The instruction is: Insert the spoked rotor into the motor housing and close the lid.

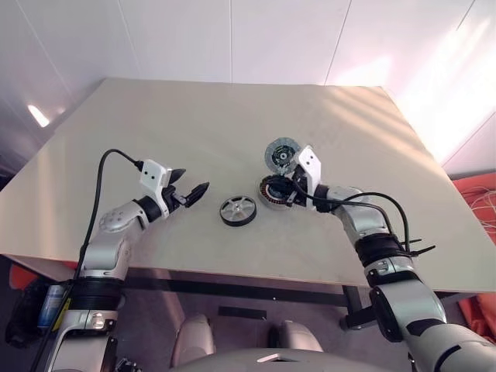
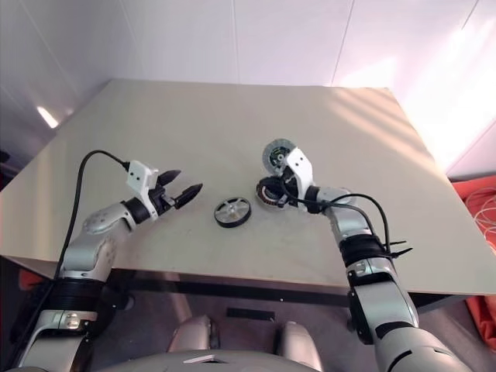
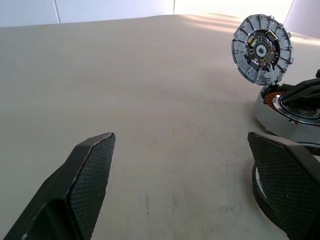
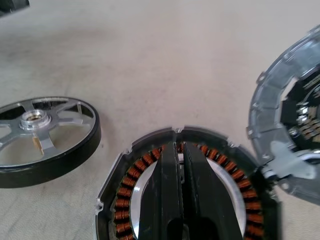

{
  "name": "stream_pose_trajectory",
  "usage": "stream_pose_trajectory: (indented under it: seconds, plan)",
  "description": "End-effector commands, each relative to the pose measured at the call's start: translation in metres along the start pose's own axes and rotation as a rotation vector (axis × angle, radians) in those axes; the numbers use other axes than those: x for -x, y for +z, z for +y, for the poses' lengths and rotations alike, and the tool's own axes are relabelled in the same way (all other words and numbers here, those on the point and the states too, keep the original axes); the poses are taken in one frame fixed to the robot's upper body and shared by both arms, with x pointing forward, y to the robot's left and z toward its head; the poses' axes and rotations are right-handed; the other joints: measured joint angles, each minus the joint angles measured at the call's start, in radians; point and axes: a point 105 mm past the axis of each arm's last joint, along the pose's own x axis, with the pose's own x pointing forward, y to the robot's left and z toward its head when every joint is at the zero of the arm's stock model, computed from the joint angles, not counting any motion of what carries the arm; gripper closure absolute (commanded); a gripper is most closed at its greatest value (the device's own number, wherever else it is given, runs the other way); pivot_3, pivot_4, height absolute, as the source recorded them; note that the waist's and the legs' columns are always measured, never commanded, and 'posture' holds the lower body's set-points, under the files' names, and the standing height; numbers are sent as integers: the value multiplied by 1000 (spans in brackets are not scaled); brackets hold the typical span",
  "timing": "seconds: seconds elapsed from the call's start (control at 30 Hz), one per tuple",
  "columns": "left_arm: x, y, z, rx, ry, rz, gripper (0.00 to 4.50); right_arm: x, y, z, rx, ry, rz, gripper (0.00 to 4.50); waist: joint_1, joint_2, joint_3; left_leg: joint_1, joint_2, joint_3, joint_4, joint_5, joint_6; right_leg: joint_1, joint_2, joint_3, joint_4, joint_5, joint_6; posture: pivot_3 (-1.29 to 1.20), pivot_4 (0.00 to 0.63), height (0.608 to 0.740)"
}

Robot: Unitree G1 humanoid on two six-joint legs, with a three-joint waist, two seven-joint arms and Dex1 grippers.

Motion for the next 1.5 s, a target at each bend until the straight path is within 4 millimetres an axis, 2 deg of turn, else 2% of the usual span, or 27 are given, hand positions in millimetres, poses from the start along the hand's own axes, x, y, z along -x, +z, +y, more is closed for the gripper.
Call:
stream_pose_trajectory:
  seconds: [0.03, 0.13, 0.37, 0.47, 0.67, 0.83, 0.93, 1.0, 1.3, 1.5]
  plan:
    - [1, 16, 3, -43, 4, -40, 0, -3, 1, 0, 29, -6, 10, 4318, 0, 0, 0, 0, 0, 0, 0, 0, 0, 0, 0, 0, 0, 0, 0, 0, 0, 740]
    - [2, 13, 4, -42, 8, -37, 0, -1, 2, -3, 29, -17, 3, 4318, 0, 0, 0, 1, 0, 0, 0, 0, 0, 0, 0, 0, 1, 0, 0, 0, 0, 740]
    - [1, 10, 5, -39, 4, -36, 0, 4, 40, -12, 42, -29, -123, 4318, 1, 0, 0, 0, 0, 0, 0, 0, 0, 0, 0, 0, 1, 0, 0, 0, 0, 740]
    - [0, 11, 4, -40, 1, -36, 0, 5, 44, -12, 50, -28, -128, 4318, 0, 0, 0, -1, 0, 0, 0, 0, -1, -1, 0, 0, 1, 0, 0, 0, 0, 740]
    - [-1, 14, 5, -41, 0, -38, 0, 4, 35, -11, 43, -30, -103, 4318, 1, 0, 0, -1, 0, 0, 0, 0, -1, -1, 0, 0, 1, 0, 0, 0, 0, 740]
    - [0, 14, 6, -45, 7, -34, 0, 2, 8, -7, -12, -33, -36, 4318, 1, 0, 0, -1, 0, 0, 0, 0, -1, -1, 0, 0, 1, 0, 0, 0, 0, 740]
    - [0, 15, 4, -47, 7, -35, 0, 2, -14, -4, -41, -41, 22, 4318, 1, 0, 0, -1, 0, 0, 0, 0, -1, -1, 0, 0, 0, 0, 0, 0, 0, 740]
    - [0, 15, 3, -48, 7, -35, 0, 2, -18, -3, -46, -44, 29, 4318, -2, 0, 0, 0, 0, 0, 0, 0, -1, 0, 0, 0, 1, 0, 0, 0, 0, 740]
    - [-3, 22, -2, -53, 1, -40, 0, 7, 24, -19, 21, -76, -83, 4318, -1, 0, 0, 2, 0, 0, 0, 0, 0, 1, 0, 0, 1, 0, 0, 0, 0, 740]
    - [-4, 25, -3, -53, 3, -40, 0, 7, 50, -19, 63, -66, -143, 4318, 0, 0, 0, -1, 0, 0, 0, 1, -1, -2, 0, 0, 1, 0, 0, 0, 0, 740]
